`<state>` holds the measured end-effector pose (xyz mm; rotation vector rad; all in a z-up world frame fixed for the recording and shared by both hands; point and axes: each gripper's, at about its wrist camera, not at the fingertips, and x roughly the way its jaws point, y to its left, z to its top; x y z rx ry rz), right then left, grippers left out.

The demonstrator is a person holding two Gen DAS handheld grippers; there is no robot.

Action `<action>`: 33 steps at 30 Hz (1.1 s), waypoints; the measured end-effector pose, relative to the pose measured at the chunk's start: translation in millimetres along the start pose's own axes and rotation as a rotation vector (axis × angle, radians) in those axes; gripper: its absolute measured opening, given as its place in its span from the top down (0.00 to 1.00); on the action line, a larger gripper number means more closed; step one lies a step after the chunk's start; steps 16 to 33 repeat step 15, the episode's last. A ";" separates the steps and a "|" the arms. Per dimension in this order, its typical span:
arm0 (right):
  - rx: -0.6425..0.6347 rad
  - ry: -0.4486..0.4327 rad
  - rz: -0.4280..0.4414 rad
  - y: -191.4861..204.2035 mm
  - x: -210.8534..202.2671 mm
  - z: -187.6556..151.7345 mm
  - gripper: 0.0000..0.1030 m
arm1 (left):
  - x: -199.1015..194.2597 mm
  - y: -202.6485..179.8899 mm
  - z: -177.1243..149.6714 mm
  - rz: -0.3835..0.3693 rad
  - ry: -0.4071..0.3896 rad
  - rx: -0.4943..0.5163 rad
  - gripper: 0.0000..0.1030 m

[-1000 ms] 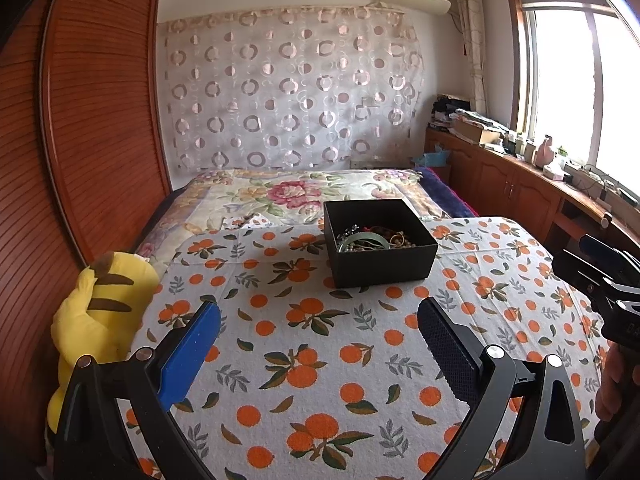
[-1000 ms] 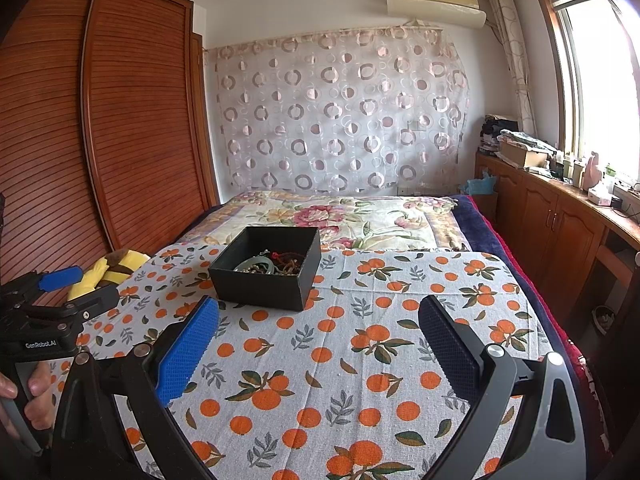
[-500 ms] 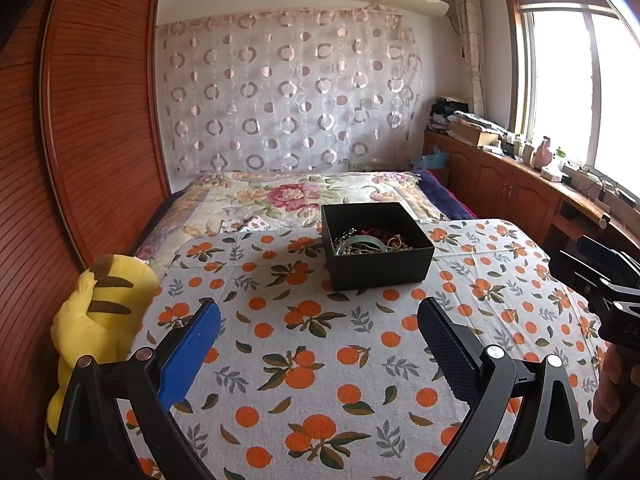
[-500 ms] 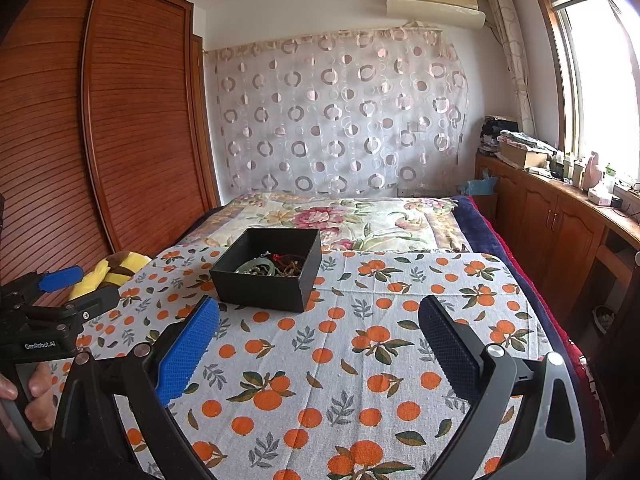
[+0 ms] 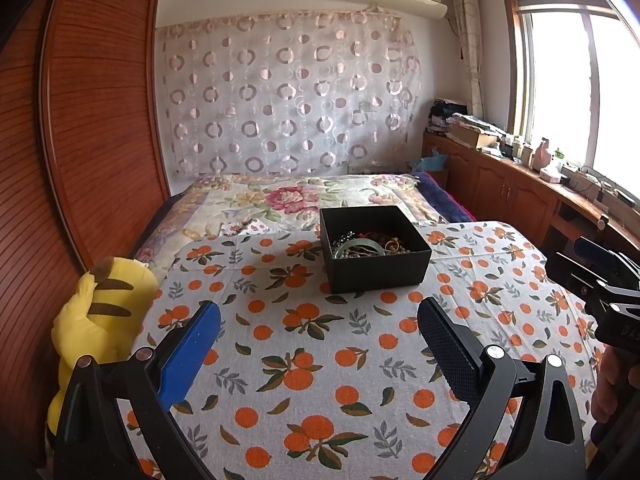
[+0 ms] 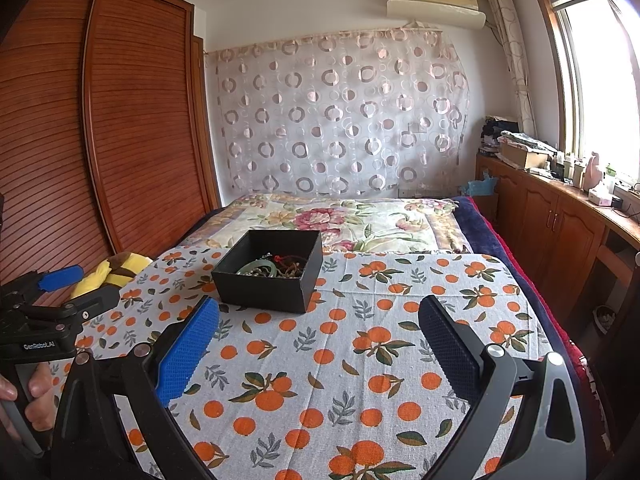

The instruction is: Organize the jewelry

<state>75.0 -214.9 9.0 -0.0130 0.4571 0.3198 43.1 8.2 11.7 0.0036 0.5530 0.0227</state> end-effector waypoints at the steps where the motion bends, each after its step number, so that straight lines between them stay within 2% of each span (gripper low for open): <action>1: 0.000 0.001 0.001 -0.6 -0.4 0.1 0.02 | -0.4 -0.4 0.8 0.001 0.000 0.000 0.08; 33: 0.001 0.001 0.001 -1.0 -0.3 -0.3 0.02 | -0.8 -1.7 4.4 -0.002 0.000 -0.007 0.08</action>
